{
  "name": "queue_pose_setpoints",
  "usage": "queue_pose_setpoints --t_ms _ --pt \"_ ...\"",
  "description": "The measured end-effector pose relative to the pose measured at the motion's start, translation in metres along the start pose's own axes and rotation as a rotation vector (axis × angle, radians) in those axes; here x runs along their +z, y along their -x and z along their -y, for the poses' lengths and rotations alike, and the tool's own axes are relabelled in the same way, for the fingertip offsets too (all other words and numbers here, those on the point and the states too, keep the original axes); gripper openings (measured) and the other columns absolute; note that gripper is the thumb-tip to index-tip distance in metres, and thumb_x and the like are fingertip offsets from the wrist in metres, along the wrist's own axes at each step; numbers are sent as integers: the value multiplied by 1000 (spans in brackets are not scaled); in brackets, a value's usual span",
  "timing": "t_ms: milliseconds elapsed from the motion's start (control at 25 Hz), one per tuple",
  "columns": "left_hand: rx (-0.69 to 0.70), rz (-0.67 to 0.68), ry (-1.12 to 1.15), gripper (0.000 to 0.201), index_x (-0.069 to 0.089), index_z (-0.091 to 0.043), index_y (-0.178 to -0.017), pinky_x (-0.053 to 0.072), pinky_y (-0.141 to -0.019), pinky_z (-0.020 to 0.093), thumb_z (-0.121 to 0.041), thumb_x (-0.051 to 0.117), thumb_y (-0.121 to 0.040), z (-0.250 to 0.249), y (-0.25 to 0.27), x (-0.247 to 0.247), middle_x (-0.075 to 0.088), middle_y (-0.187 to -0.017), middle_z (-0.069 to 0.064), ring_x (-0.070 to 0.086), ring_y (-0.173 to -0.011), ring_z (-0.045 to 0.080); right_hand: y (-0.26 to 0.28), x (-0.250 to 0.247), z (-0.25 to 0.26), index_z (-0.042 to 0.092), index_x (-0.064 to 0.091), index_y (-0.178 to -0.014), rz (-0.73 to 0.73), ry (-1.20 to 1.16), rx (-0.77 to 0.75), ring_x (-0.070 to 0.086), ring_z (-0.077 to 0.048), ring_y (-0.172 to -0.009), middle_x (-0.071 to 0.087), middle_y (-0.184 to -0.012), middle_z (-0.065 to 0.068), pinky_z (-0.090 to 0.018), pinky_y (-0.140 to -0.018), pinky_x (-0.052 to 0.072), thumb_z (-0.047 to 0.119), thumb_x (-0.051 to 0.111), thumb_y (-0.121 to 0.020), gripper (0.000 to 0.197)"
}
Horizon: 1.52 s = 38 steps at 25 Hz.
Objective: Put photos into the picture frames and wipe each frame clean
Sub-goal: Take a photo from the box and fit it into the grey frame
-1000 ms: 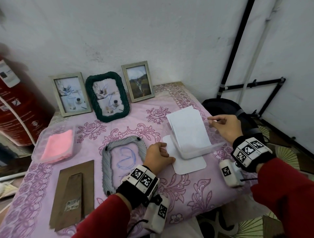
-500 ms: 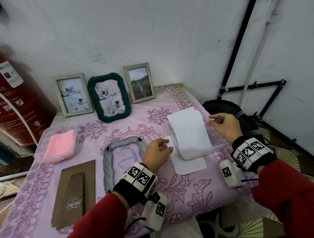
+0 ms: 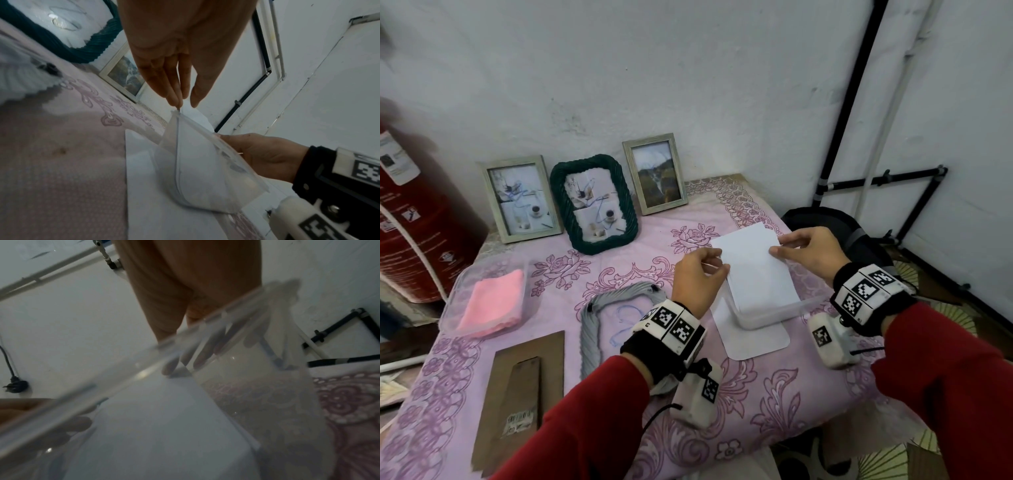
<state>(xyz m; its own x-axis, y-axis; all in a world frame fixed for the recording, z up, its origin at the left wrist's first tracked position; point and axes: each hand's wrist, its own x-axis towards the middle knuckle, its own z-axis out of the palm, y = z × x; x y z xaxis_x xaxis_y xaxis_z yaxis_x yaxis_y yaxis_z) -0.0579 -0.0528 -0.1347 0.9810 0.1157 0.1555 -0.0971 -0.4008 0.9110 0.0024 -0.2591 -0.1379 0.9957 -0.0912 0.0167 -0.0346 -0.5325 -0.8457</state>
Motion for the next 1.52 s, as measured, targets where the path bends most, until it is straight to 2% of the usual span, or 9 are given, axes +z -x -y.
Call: queue_pose_setpoints --t_ms 200,360,480,600,800,1080,1320,1440,1520 --pt "-24 -2 21 35 60 -1 -116 48 -83 24 -5 66 -82 5 5 7 67 -100 15 58 -81 16 -1 -2 -1 24 68 -73 -58 -34 -27 53 -12 -73 70 -82 1 -52 -96 43 30 85 -62 21" --pt "-42 40 39 40 58 -3 -120 46 -79 19 -8 67 -82 4 3 6 64 -92 6 57 -81 16 7 -6 3 -1 68 -94 -28 -213 -118 56 -11 -66 66 -80 -11 -22 -68 48 13 81 -69 31" --pt "-35 53 80 39 57 -5 -120 44 -71 12 -7 67 -82 4 7 5 61 -87 3 57 -77 13 13 -10 12 -5 64 -97 33 -324 -149 58 2 -54 63 -74 -9 -9 -55 47 5 74 -76 25" --pt "15 50 138 32 58 -3 -116 44 -68 7 -4 63 -85 0 13 3 58 -84 -2 55 -72 6 17 -12 29 5 63 -91 30 -384 -174 54 1 -50 62 -71 -9 -11 -51 46 7 69 -81 12" --pt "36 22 348 32 51 -6 -120 54 -77 41 2 54 -89 -16 15 -12 52 -89 12 56 -80 23 25 -8 70 17 62 -83 -33 -515 -252 59 -2 -55 68 -68 3 -15 -51 49 12 70 -82 9" --pt "75 -14 389 57 42 -27 -130 57 -65 26 3 60 -84 -8 20 -77 58 -90 3 63 -71 12 44 25 110 17 56 -120 93 -458 -382 56 -8 -57 58 -72 -6 -18 -51 49 5 69 -82 42" --pt "13 12 360 75 32 -42 -137 58 -65 28 -3 66 -82 26 34 -133 57 -97 5 66 -77 12 61 75 116 21 56 -120 291 -357 -394 55 1 -49 55 -61 12 -18 -47 48 1 70 -80 47" --pt "1 -1 293 68 40 -45 -128 55 -60 22 0 64 -83 40 40 -154 52 -90 8 63 -66 9 67 102 115 23 55 -119 362 -291 -369 58 -8 -56 57 -74 3 -29 -54 55 2 70 -80 47" --pt "-51 10 235 63 43 -35 -131 57 -60 24 1 64 -83 50 44 -165 49 -91 11 60 -65 14 69 118 112 23 53 -121 417 -242 -354 59 -16 -61 55 -80 -1 -32 -57 57 3 70 -79 49"
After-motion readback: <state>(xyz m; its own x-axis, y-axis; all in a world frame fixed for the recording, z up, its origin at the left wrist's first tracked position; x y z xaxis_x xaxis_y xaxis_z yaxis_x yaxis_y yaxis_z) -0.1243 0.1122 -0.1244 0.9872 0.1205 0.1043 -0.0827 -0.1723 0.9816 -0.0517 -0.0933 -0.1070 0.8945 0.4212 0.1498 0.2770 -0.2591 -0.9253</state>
